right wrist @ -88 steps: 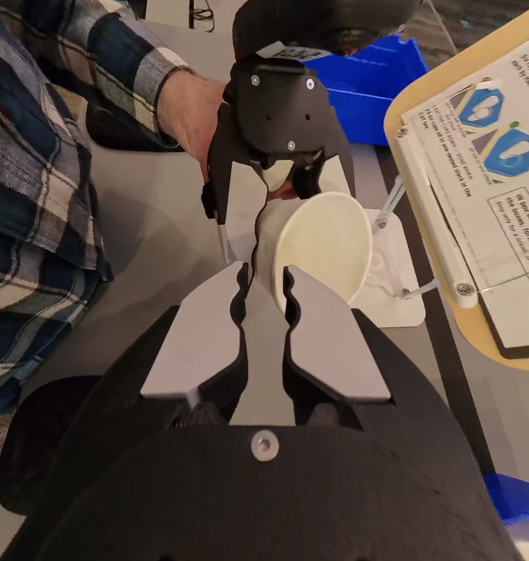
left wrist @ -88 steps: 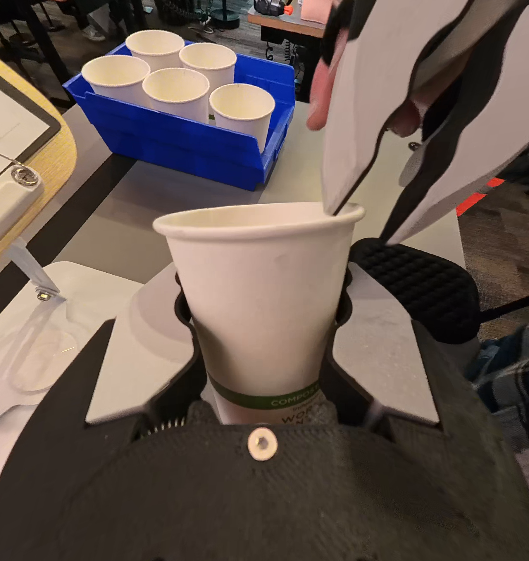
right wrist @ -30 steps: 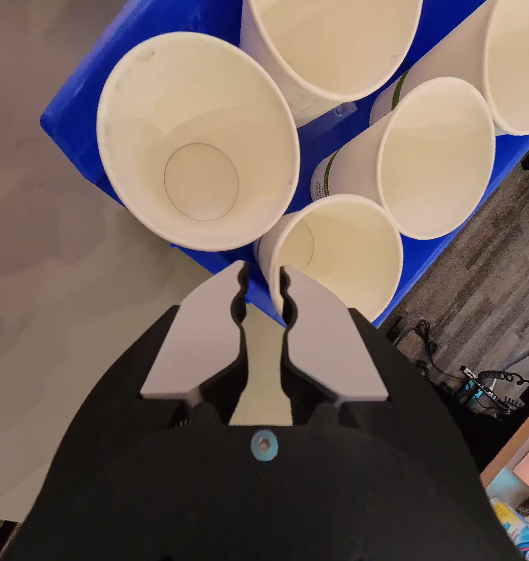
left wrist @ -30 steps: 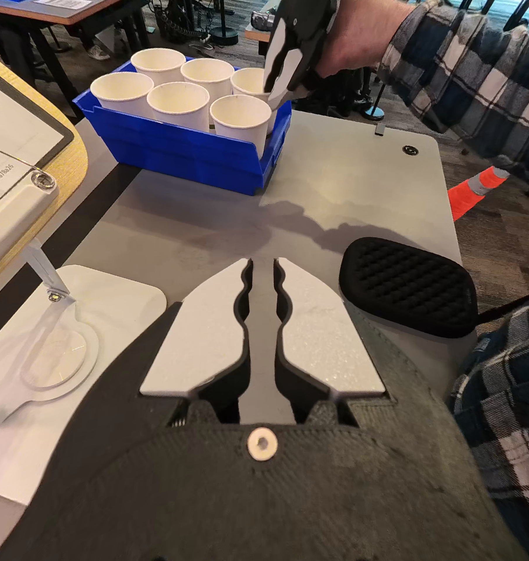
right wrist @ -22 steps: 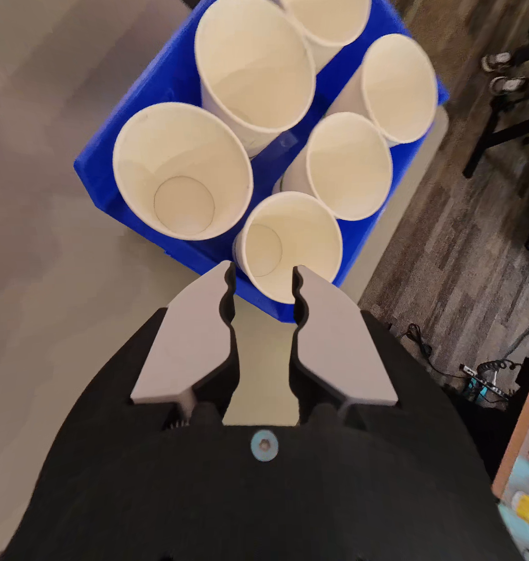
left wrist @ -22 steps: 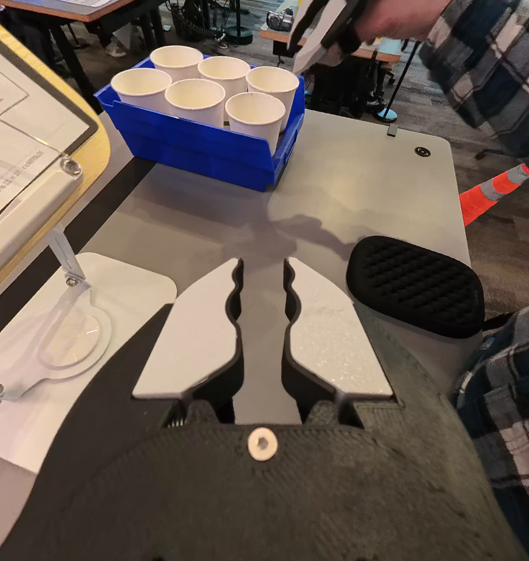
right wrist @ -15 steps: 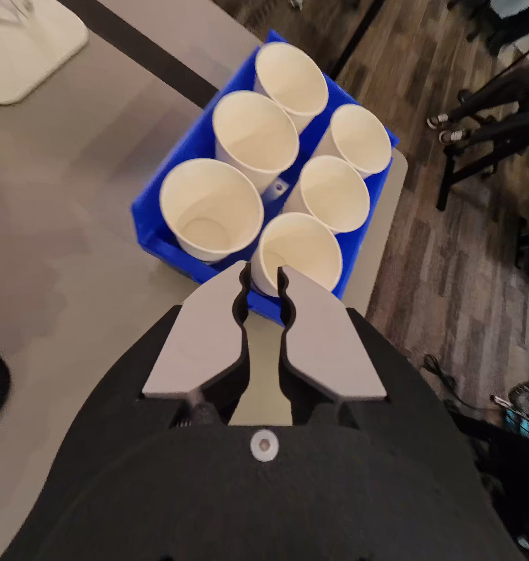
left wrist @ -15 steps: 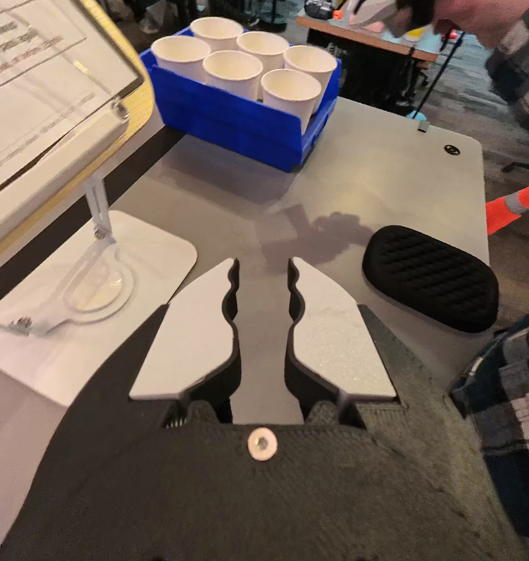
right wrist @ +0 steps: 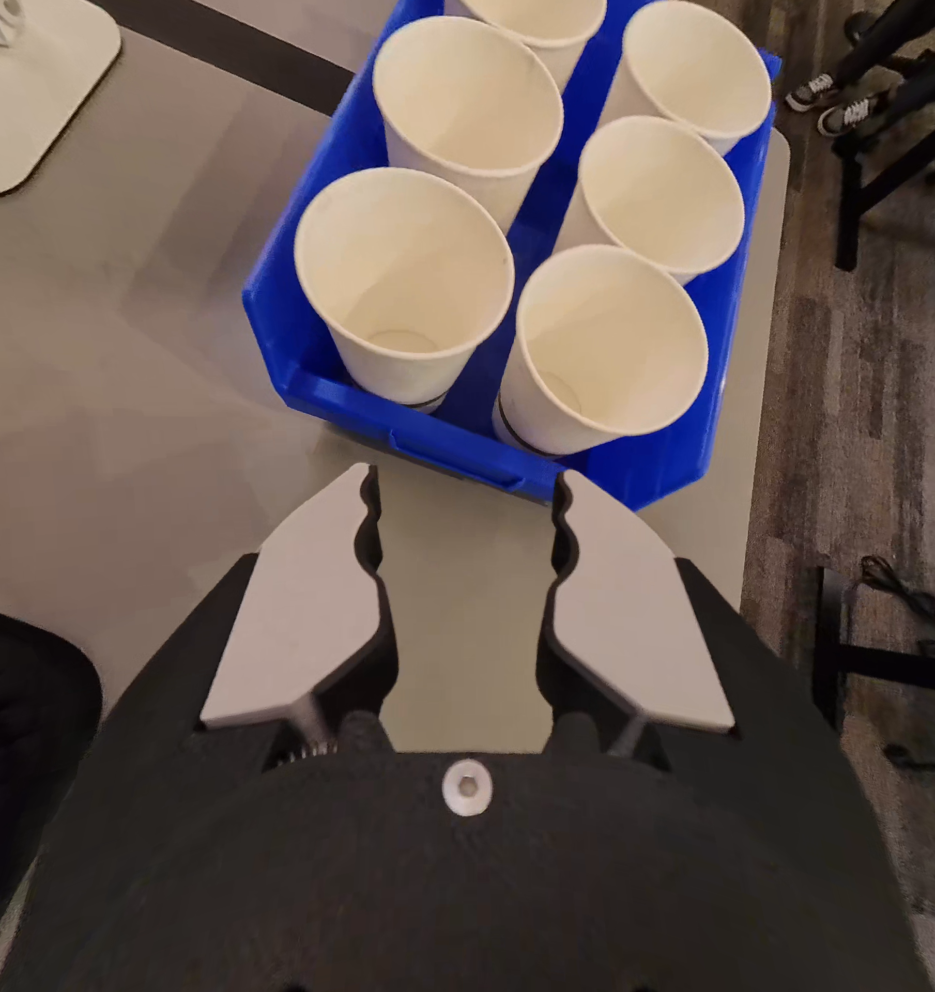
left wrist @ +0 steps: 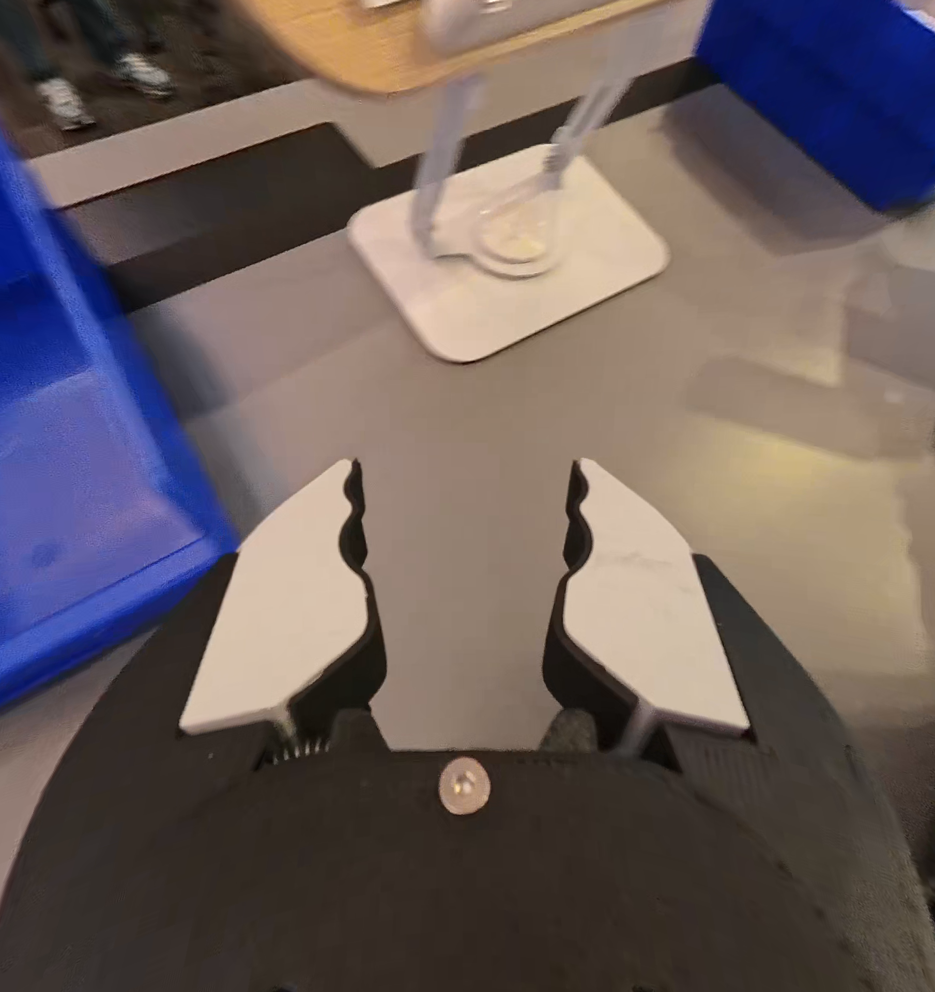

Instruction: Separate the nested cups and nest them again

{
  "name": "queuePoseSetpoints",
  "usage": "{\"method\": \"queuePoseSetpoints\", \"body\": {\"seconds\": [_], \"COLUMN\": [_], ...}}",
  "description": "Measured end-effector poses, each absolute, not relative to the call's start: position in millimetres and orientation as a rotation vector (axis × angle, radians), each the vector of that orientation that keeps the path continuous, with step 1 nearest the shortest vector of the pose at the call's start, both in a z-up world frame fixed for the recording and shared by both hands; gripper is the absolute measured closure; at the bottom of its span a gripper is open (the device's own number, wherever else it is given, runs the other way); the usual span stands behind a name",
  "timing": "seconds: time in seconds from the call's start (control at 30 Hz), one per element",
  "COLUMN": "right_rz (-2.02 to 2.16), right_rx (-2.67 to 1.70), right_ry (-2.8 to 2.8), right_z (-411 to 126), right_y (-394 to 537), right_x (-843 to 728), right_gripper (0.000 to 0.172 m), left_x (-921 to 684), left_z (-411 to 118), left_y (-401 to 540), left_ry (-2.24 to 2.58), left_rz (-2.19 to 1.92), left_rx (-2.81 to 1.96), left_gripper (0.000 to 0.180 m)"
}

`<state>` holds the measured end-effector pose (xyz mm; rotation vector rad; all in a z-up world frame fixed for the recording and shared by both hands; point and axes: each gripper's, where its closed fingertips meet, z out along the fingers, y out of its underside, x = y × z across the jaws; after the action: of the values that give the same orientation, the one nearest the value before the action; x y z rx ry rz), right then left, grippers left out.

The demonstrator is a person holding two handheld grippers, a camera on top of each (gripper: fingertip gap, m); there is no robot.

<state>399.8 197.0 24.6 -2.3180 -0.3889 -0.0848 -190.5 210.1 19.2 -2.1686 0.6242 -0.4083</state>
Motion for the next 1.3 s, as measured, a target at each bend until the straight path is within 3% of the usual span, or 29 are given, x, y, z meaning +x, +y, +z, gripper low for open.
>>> {"method": "queuePoseSetpoints", "body": {"seconds": [0.03,0.2,0.37,0.6,0.87,1.07,1.2,1.3], "right_rz": [-0.080,-0.046,-0.003,0.000,0.107,0.130,0.145,0.148], "right_rx": [-2.312,-2.261,-2.192,-2.214,-2.157,-2.206,-2.226,-2.238], "right_ry": [-0.365,-0.181,0.019,0.158,0.170,0.093,0.072,0.047], "right_z": [24,28,31,2,-11,-24,-30,-34], "right_y": [196,195,197,204,234,252,259,265], "right_x": [403,427,462,508,525,519,513,509], "right_gripper": [0.105,0.090,0.087,0.091,0.105,0.119,0.131,0.138], "left_x": [-210,-313,-403,-469,-471,-461,-465,-471], "left_z": [18,32,41,7,-35,-57,-60,-62], "left_y": [213,231,248,281,309,316,316,318], "left_ry": [0.577,0.408,0.232,0.006,-0.039,-0.004,-0.018,-0.025], "left_rz": [-0.367,-0.079,0.041,-0.060,-0.212,-0.221,-0.233,-0.201], "left_rx": [-2.178,-2.140,-2.118,-2.188,-2.254,-2.300,-2.303,-2.316], "left_gripper": [0.105,0.079,0.074,0.070,0.070,0.079,0.095,0.091]}}
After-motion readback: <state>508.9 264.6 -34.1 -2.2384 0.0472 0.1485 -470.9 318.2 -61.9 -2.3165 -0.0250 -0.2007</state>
